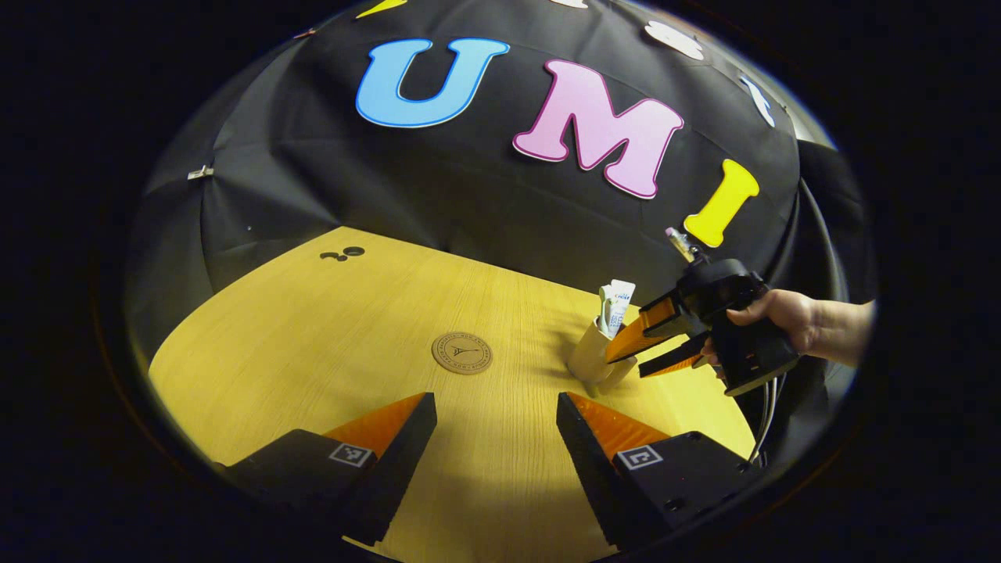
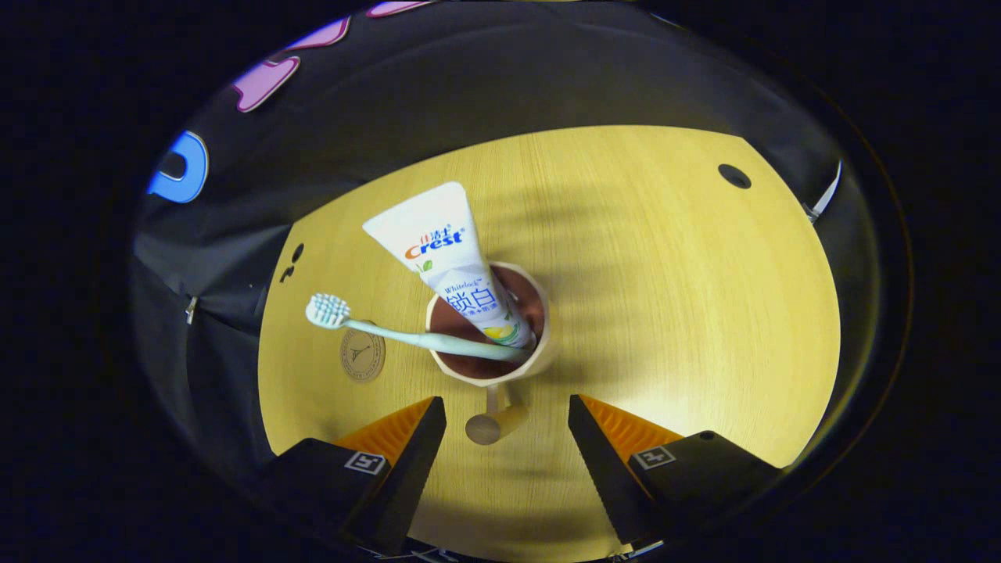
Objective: Put the toothbrush and toothpaste on the desktop into the cup, then pick up the cup and place it on the coaster on the desktop.
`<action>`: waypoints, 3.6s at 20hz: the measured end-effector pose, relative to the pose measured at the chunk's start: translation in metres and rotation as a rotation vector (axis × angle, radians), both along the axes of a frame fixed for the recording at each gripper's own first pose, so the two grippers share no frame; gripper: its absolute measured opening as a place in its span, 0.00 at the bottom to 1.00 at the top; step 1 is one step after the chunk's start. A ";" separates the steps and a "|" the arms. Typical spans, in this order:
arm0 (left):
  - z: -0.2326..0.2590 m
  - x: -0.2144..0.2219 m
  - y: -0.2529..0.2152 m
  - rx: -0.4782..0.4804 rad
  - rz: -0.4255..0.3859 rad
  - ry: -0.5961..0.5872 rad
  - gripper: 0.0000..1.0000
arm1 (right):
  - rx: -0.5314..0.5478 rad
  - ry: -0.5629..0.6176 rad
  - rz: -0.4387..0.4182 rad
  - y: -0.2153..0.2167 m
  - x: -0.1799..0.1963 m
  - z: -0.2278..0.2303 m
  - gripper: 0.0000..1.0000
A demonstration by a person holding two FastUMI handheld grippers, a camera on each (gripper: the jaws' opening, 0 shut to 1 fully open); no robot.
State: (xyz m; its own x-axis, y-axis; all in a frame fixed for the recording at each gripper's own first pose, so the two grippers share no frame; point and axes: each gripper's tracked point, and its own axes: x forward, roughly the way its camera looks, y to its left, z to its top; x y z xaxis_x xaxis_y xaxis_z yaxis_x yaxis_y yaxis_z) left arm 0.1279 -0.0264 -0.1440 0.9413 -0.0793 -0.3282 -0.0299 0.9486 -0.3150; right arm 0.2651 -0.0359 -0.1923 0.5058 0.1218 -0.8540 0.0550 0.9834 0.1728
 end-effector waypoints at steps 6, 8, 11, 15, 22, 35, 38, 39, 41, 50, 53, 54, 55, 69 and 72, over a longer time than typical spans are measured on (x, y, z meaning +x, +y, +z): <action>-0.006 -0.014 0.014 -0.016 -0.006 0.015 0.97 | -0.113 0.100 0.032 0.004 0.019 -0.018 0.97; -0.012 -0.016 0.019 -0.021 0.001 0.025 0.98 | -0.142 0.116 0.035 0.004 0.022 -0.022 0.97; -0.015 -0.019 0.028 -0.036 0.016 0.035 0.98 | -0.157 0.143 0.030 0.004 0.021 -0.031 0.95; -0.020 -0.022 0.030 -0.037 0.011 0.048 0.97 | -0.187 0.142 0.033 0.000 0.024 -0.037 0.68; -0.019 -0.020 0.010 -0.017 -0.022 0.053 0.98 | -0.212 0.145 0.060 -0.006 0.021 -0.041 0.33; -0.024 -0.028 0.010 -0.011 -0.056 0.076 0.97 | -0.333 0.046 0.172 -0.005 0.024 -0.033 0.28; -0.024 -0.029 0.012 0.002 -0.061 0.066 0.97 | -0.328 0.037 0.174 0.000 0.026 -0.026 0.27; -0.025 -0.030 0.013 -0.001 -0.061 0.068 0.97 | -0.327 0.032 0.179 0.005 0.026 -0.023 0.27; -0.026 -0.031 0.015 -0.014 -0.059 0.071 0.97 | -0.326 0.027 0.203 0.018 0.026 -0.017 0.28; -0.036 -0.041 0.029 -0.024 -0.030 0.076 0.97 | -0.289 0.018 0.344 0.126 0.034 -0.009 0.27; -0.039 -0.049 0.036 -0.047 -0.014 0.081 0.97 | -0.281 0.028 0.388 0.157 0.032 -0.020 0.27; -0.042 -0.051 0.038 -0.052 -0.007 0.084 0.97 | -0.285 0.033 0.406 0.166 0.031 -0.023 0.27; -0.044 -0.054 0.041 -0.055 0.001 0.088 0.97 | -0.283 0.038 0.415 0.175 0.030 -0.027 0.27; -0.065 -0.075 0.080 -0.056 0.060 0.124 0.97 | -0.355 0.111 0.467 0.218 0.034 -0.068 0.27; -0.067 -0.079 0.084 -0.070 0.073 0.128 0.97 | -0.354 0.133 0.456 0.217 0.031 -0.069 0.28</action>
State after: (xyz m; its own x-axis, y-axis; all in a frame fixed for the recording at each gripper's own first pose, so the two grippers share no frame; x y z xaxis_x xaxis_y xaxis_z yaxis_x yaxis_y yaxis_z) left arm 0.0490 0.0576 -0.2113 0.8960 -0.0391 -0.4423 -0.1421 0.9185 -0.3690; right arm 0.2958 0.1813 -0.2613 0.3548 -0.0027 -0.9349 -0.3881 0.9093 -0.1499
